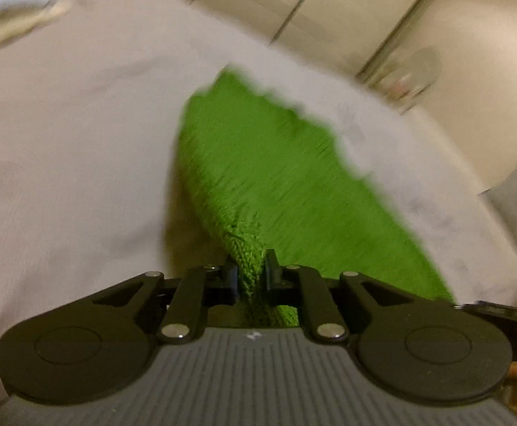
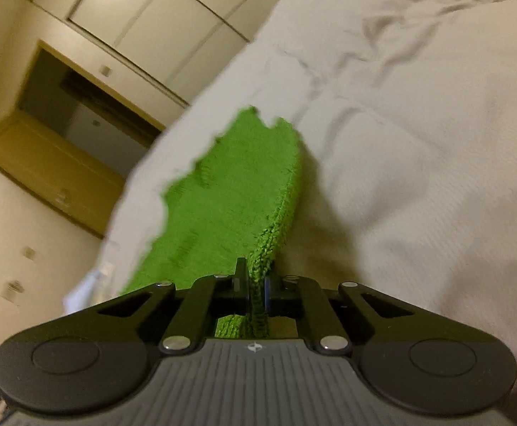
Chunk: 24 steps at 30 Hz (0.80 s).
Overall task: Fold clothes
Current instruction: 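Pull the hem with both grippers to stretch the vest flat, then release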
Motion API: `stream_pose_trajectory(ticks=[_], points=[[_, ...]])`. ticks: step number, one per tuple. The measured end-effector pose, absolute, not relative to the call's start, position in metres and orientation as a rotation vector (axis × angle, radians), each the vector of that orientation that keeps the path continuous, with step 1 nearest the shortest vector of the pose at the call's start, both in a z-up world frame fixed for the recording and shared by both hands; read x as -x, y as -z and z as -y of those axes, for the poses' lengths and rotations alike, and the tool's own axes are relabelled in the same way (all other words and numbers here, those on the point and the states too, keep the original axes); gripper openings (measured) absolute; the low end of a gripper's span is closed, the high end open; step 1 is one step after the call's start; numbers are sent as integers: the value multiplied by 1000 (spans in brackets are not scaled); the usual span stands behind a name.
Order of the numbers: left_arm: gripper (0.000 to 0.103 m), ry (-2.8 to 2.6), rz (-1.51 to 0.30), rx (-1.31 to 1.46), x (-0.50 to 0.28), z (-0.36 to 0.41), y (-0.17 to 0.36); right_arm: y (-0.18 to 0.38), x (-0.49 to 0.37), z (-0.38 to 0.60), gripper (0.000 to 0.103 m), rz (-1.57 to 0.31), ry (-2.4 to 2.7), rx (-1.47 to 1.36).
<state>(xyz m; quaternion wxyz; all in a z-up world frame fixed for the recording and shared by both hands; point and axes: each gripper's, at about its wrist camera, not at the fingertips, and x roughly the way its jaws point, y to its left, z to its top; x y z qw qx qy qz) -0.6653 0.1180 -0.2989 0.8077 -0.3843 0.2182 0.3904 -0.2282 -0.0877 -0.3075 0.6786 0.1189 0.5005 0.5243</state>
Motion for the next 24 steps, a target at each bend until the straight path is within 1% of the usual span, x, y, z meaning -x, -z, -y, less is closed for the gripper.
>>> stream_pose_trajectory(ticks=[2, 4, 5, 7, 11, 12, 13, 14, 17, 20, 24], points=[[14, -902, -520, 762, 667, -110, 297, 323, 238, 92, 8, -1156, -1109, -195], [22, -972, -561, 691, 669, -102, 291, 330, 248, 93, 11, -1154, -1041, -117], [21, -1017, -566, 640, 671, -99, 282, 325, 254, 93, 13, -1112, -1027, -66], [21, -1055, -566, 569, 666, -99, 268, 311, 265, 93, 26, -1019, -997, 35], [22, -1004, -557, 515, 638, -99, 255, 283, 284, 87, 28, -808, -1003, 165], [22, -980, -564, 505, 626, -99, 258, 279, 287, 83, 33, -782, -1028, 173], [22, -960, -580, 489, 611, -99, 263, 276, 292, 74, 41, -755, -1061, 189], [23, -954, -609, 470, 599, -99, 271, 274, 298, 69, 44, -731, -1097, 215], [26, -978, -722, 416, 574, -94, 299, 284, 312, 47, 45, -702, -1174, 313], [29, -1000, -766, 416, 573, -91, 317, 316, 320, 36, 48, -759, -1196, 428], [29, -1027, -784, 439, 567, -94, 320, 336, 319, 47, 49, -781, -1206, 475]])
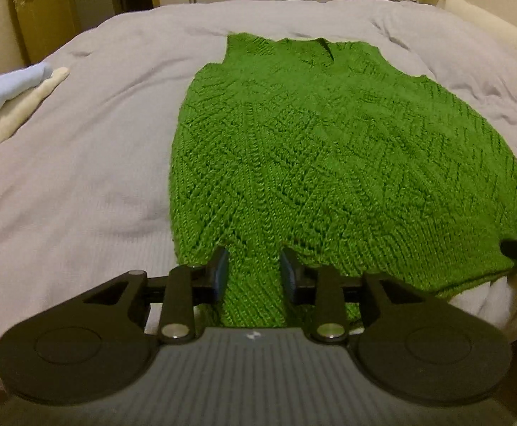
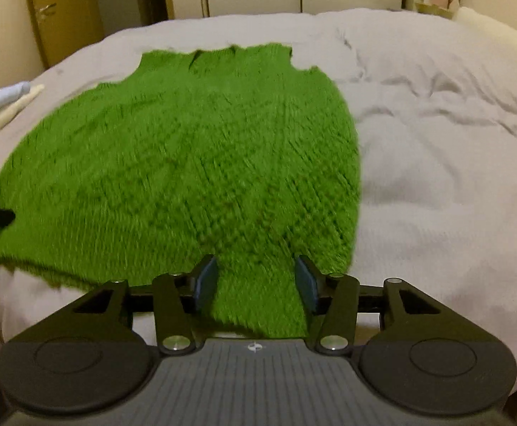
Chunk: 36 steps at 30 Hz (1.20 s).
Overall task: Fold clothes
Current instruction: 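Pull the hem with both grippers to stretch the vest flat, then release, then withdraw both open grippers from the flattened vest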
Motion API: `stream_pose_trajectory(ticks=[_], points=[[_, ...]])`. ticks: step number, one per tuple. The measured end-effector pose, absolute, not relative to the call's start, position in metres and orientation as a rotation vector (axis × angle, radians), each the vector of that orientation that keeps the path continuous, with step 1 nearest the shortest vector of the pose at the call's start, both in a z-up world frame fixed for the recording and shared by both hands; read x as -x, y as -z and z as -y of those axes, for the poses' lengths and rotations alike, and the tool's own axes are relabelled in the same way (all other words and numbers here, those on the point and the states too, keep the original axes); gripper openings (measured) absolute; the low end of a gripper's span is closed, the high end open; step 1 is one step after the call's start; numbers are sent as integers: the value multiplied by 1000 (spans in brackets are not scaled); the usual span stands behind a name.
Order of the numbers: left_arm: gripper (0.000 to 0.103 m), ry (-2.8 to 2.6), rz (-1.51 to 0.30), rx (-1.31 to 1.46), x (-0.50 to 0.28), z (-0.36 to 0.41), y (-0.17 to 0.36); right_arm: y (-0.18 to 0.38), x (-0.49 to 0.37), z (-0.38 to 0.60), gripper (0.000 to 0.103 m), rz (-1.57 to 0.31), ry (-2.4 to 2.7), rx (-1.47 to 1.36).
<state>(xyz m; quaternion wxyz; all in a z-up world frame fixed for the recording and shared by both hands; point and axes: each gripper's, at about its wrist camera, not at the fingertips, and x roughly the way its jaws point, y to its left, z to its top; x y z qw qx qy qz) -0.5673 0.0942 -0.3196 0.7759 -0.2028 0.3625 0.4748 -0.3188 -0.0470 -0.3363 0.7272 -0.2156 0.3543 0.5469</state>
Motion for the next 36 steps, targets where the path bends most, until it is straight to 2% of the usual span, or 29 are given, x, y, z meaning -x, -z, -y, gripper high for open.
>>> stream_pose_trajectory(ticks=[10, 12, 14, 15, 20, 22, 26, 29, 31, 32, 33, 36], points=[[29, -1123, -820, 500, 560, -80, 305, 333, 315, 49, 52, -873, -1202, 561], [33, -1108, -820, 507, 561, -70, 296, 332, 321, 50, 53, -861, -1172, 561], [39, -1077, -824, 482, 562, -57, 286, 326, 329, 54, 65, -850, -1119, 553], [41, -1061, -825, 451, 563, -49, 281, 321, 333, 59, 77, -844, -1095, 531], [43, -1020, -811, 391, 575, -19, 263, 299, 350, 95, 86, -826, -1046, 370], [47, -1019, -785, 397, 581, -9, 258, 289, 357, 106, 88, -821, -1037, 342], [50, -1022, -747, 406, 591, 8, 249, 266, 369, 118, 89, -772, -1040, 347], [59, -1020, -732, 393, 595, 20, 241, 248, 373, 125, 90, -742, -1039, 331], [60, -1018, -724, 375, 598, 27, 235, 238, 375, 129, 91, -738, -1042, 295], [61, -1016, -720, 367, 598, 29, 233, 234, 376, 131, 92, -741, -1043, 283], [62, -1015, -718, 359, 599, 32, 230, 231, 377, 132, 103, -740, -1043, 278], [63, -1018, -720, 340, 597, 36, 226, 225, 383, 136, 103, -724, -1055, 262]])
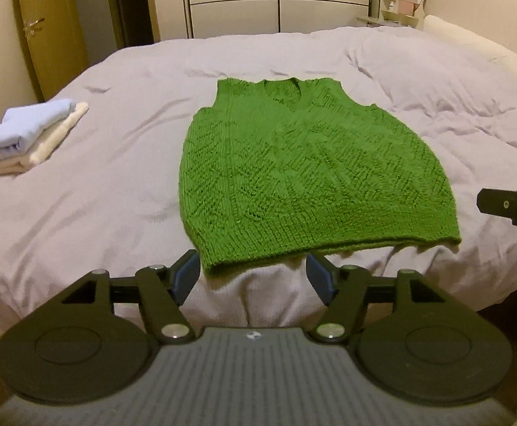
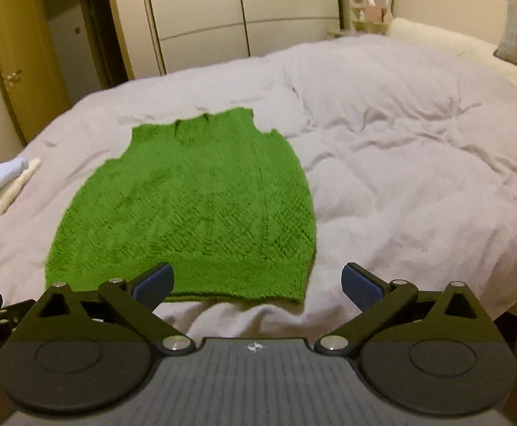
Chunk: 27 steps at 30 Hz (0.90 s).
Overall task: Fold clothes
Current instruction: 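Withdraw both open grippers from the flattened vest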
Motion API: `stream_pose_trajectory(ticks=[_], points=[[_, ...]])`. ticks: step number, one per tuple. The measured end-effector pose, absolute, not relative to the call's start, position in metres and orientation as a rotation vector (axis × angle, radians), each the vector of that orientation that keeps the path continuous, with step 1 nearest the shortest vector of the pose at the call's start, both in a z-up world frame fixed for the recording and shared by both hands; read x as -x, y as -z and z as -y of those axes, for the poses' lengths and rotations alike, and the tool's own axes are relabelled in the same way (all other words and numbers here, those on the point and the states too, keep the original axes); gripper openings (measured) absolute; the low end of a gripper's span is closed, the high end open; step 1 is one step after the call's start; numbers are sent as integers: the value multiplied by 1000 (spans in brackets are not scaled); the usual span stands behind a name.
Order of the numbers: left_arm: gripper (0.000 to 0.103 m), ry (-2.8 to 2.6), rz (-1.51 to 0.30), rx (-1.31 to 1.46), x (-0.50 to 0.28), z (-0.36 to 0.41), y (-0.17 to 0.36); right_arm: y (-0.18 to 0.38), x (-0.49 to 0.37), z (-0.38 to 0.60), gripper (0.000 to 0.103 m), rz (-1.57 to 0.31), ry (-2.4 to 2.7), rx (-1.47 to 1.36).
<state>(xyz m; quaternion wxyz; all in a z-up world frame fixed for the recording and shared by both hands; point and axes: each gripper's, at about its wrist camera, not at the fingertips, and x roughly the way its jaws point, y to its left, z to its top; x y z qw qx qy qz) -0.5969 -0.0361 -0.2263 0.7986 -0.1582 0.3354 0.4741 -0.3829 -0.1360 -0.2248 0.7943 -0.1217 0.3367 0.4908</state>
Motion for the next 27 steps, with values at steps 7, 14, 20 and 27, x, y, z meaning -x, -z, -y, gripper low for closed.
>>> stream_pose_trajectory(ticks=[7, 14, 20, 27], points=[[67, -1020, -729, 317, 591, 42, 224, 222, 389, 135, 103, -728, -1066, 279], [68, -1026, -760, 323, 591, 40, 232, 235, 392, 127, 103, -769, -1072, 300], [73, -1034, -760, 353, 595, 33, 234, 242, 399, 117, 103, -771, -1092, 339], [88, -1034, -764, 364, 596, 28, 239, 248, 405, 108, 103, -779, -1112, 368]])
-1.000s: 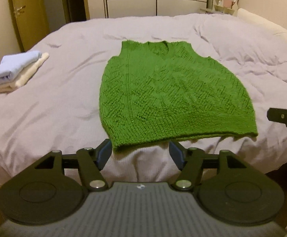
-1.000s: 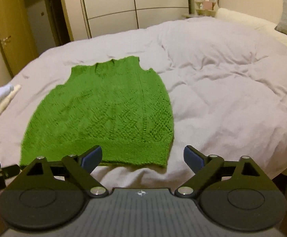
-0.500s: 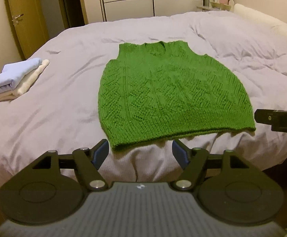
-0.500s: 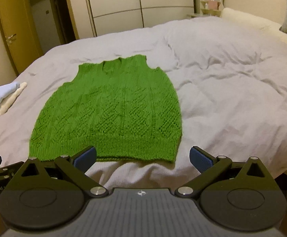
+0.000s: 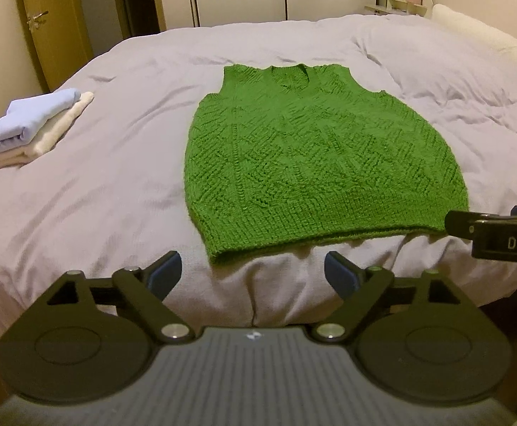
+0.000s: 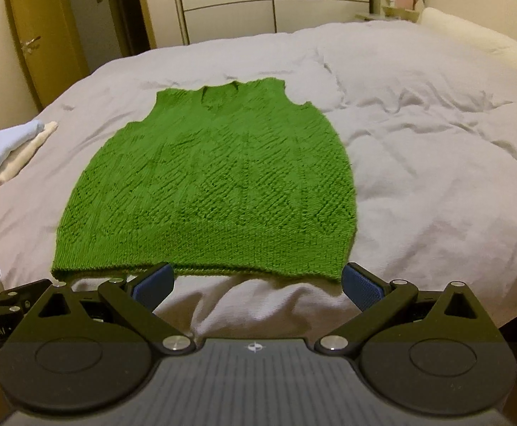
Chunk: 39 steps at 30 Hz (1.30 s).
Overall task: Fold clothes
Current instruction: 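Withdraw both open grippers from the flattened vest, then move both open grippers to the vest's hem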
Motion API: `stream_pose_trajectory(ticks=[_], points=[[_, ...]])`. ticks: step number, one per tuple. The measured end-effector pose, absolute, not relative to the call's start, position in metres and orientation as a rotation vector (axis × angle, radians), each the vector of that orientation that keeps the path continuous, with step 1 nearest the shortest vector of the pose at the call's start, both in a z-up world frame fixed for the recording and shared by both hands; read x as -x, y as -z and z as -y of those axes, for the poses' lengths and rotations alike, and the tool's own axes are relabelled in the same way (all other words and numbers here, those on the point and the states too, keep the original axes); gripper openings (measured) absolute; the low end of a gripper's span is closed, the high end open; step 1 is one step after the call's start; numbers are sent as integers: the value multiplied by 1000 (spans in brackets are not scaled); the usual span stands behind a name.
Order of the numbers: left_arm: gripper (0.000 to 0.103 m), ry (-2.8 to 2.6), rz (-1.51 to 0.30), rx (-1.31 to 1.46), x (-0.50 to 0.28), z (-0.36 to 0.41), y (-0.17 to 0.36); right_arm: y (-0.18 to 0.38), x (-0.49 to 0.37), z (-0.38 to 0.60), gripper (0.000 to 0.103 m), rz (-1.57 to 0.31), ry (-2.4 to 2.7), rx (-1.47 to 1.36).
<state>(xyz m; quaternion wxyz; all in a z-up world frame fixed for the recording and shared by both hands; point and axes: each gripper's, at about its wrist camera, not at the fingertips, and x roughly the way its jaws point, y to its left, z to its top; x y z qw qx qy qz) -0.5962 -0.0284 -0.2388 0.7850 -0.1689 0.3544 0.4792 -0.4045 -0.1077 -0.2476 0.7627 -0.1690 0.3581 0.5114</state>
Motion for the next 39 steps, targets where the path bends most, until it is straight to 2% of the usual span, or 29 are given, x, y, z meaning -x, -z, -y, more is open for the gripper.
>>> stream_pose_trajectory(ticks=[10, 24, 32, 39], points=[[102, -1030, -746, 409, 600, 22, 242, 253, 407, 98, 103, -772, -1092, 403], [102, -1015, -728, 449, 605, 5, 245, 259, 400, 85, 103, -740, -1104, 455], [102, -1029, -732, 449, 612, -24, 250, 264, 357, 70, 103, -777, -1142, 406], [102, -976, -774, 386, 583, -55, 260, 269, 329, 44, 103, -759, -1158, 435]])
